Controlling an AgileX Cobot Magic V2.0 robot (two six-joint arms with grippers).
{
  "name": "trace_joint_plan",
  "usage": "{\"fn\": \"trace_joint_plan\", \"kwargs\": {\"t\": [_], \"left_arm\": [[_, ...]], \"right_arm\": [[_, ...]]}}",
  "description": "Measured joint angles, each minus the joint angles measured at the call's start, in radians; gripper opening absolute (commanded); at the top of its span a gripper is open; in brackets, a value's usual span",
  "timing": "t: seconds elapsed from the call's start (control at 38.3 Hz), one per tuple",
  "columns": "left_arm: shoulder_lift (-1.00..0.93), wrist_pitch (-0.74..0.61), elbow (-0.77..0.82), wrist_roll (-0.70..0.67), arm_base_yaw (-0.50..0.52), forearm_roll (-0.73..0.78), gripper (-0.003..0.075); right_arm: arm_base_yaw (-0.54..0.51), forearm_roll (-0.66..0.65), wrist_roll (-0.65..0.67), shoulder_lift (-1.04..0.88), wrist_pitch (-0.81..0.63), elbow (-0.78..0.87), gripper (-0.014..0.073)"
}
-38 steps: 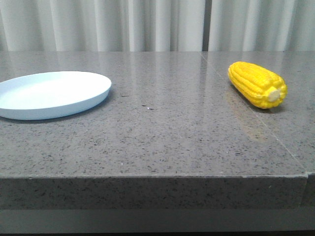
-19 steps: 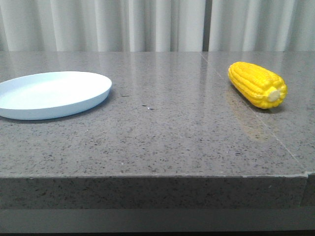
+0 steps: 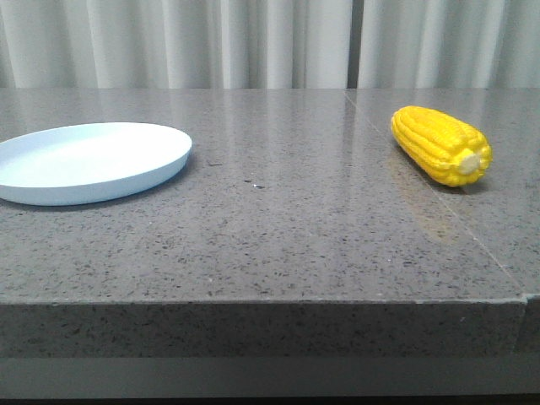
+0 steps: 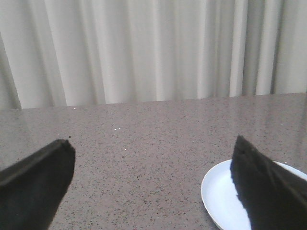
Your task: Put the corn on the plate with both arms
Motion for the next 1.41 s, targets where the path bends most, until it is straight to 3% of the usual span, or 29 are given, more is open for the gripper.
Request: {"fn": "trace_joint_plan", "kwargs": {"t": [0.57,0.86,1.2,1.41], "left_arm": [[0.073,0.01,-0.023,0.0,0.0,-0.025,0.0692],[0.42,0.177,-0.218,0.0,0.0,-0.04,0.0692],[0.82,0.406,-0.461,0.0,-0.145,-0.053,0.0692],[1.064,0.579,-0.608,-0.004,-0.153,-0.07,0.0692]], "right_arm": [[0.0,0.0,0.0,0.0,0.0,0.0,0.0647],[0.0,0.0,0.0,0.0,0.0,0.0,0.0647],[0.0,0.0,0.0,0.0,0.0,0.0,0.0647],[0.0,0.0,0.0,0.0,0.0,0.0,0.0647]]}}
